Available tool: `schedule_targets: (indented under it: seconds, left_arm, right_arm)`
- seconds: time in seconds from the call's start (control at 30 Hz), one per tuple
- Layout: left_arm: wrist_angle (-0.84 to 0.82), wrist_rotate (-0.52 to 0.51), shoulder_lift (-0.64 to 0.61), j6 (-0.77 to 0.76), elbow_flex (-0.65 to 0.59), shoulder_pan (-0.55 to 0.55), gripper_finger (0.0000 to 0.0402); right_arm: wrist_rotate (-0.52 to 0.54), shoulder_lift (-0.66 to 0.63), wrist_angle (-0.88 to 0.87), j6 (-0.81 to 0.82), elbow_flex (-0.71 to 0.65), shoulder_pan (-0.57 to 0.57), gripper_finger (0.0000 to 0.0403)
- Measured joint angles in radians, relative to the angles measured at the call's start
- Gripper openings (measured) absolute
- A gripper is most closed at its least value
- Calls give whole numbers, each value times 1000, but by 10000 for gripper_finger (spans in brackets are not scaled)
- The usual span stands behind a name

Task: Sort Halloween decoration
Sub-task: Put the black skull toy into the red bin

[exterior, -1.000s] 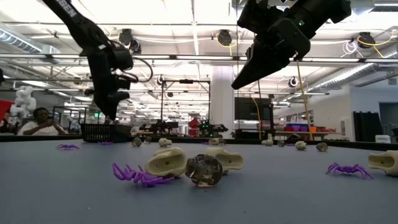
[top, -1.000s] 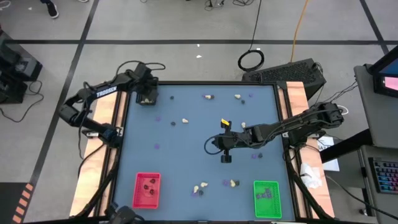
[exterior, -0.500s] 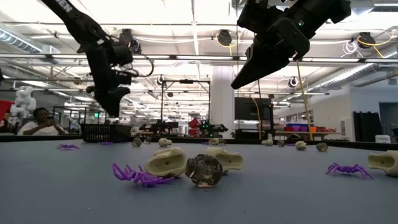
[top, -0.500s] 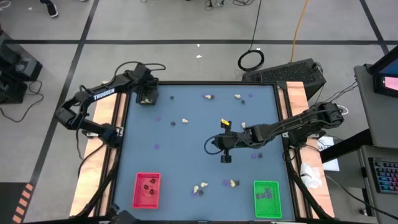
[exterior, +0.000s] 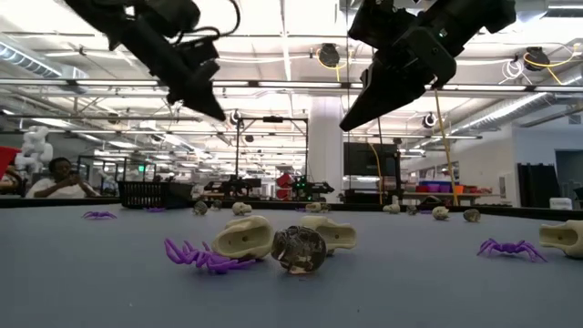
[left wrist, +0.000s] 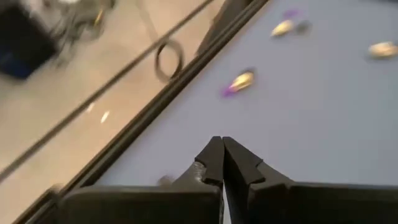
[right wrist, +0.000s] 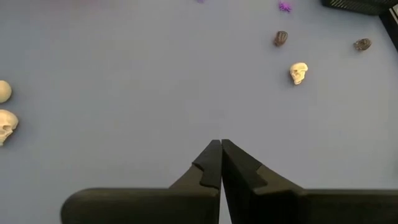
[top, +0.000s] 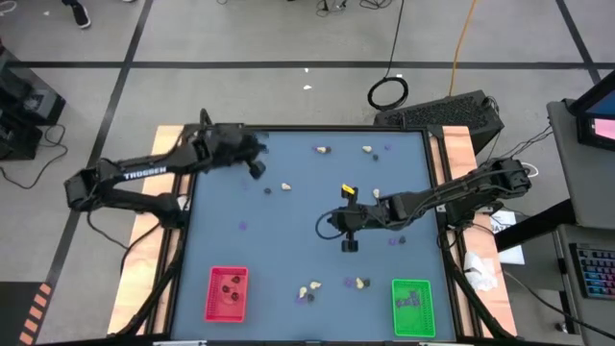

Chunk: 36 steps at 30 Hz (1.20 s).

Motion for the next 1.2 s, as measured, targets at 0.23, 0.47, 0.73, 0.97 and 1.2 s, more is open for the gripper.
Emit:
schedule_targets:
  seconds: [0.23, 0.47, 0.73, 0.97, 1.2]
  left_arm:
    - [395, -38, -10, -25, -209, -246, 6]
    - [747, -136, -7, -25, -400, -414, 6]
    - [856, -148, -6, -22, -483, -451, 6]
    - [855, -148, -7, -16, -483, -451, 6]
    - [850, -147, -6, -17, -483, -456, 6]
  right_arm:
    - [26, 0, 9, 35, 0, -9, 0]
    - [27, 6, 58, 120, 0, -116, 0]
    - [-36, 15, 10, 150, 48, -331, 2]
    - [-117, 108, -180, 102, 226, -502, 38]
    - [-170, 276, -297, 75, 393, -610, 72]
